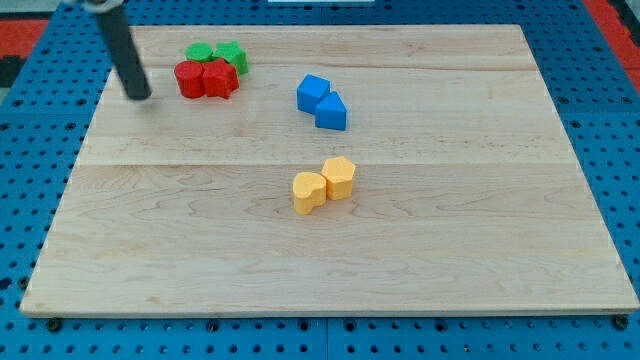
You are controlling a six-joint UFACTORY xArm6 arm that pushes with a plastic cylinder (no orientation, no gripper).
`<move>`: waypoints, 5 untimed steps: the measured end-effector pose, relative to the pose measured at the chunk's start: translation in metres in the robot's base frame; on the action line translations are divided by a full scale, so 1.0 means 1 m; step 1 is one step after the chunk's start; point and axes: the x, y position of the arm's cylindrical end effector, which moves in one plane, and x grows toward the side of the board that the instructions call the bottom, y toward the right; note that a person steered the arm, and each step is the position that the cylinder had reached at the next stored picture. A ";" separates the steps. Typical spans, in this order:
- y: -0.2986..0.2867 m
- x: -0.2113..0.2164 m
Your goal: Move your arm to the blue triangle
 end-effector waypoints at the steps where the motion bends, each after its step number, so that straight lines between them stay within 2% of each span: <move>1: 0.107 0.032; 2: 0.250 0.039; 3: 0.353 0.013; 5: 0.255 -0.021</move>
